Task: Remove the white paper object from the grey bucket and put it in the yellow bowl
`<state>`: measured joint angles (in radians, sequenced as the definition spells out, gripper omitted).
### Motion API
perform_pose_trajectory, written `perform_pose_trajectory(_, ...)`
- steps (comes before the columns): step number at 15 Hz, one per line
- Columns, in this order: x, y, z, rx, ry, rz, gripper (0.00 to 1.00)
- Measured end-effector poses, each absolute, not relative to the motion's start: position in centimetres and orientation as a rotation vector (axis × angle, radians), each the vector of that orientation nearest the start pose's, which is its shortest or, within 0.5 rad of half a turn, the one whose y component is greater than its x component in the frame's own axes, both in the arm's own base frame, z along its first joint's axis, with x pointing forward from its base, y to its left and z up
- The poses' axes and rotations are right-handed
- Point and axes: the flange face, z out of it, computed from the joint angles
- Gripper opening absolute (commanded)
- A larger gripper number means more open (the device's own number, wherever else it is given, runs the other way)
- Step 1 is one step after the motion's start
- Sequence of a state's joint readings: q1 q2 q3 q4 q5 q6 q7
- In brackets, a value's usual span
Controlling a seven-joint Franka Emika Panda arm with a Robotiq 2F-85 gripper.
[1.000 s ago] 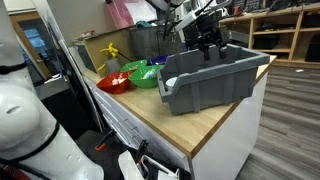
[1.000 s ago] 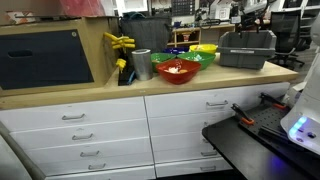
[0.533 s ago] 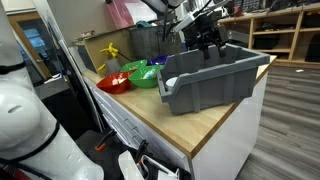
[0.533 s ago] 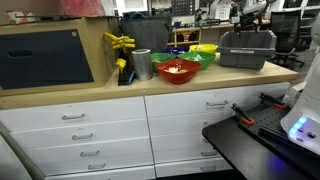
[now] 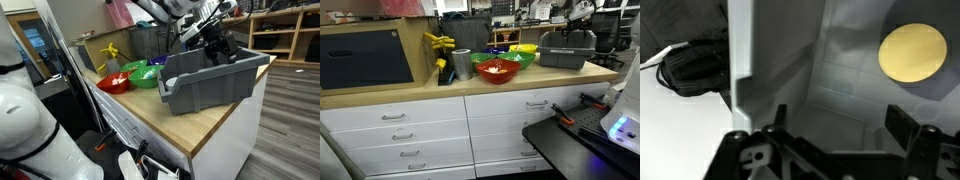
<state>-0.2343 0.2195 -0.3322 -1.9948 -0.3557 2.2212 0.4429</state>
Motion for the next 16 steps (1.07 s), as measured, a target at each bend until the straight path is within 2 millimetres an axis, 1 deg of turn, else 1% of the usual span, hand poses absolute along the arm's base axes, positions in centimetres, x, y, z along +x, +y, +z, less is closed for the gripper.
perform_pose_trajectory(2,49.2,-33.0,35.2,-3.216,1.368,0.022,1.0)
perform_pose_trajectory(4,49.1,-32.8,34.4,-3.204,1.382,0.019,1.0)
perform_pose_trajectory(8,50.2,-31.1,32.3,-3.186,1.356,-0.001,1.0)
perform_pose_trajectory(11,51.0,-30.9,30.1,-3.201,1.325,-0.025,1.0)
perform_pose_trajectory(12,51.0,-31.1,29.2,-3.205,1.322,-0.032,0.75)
perform_pose_trajectory(13,51.0,-31.5,28.3,-3.209,1.323,-0.036,0.72)
perform_pose_trajectory(14,50.9,-32.0,27.5,-3.212,1.328,-0.039,0.66)
perform_pose_trajectory(15,50.8,-32.5,26.7,-3.215,1.335,-0.043,0.56)
perform_pose_trajectory(16,50.7,-33.1,26.0,-3.219,1.344,-0.048,0.49)
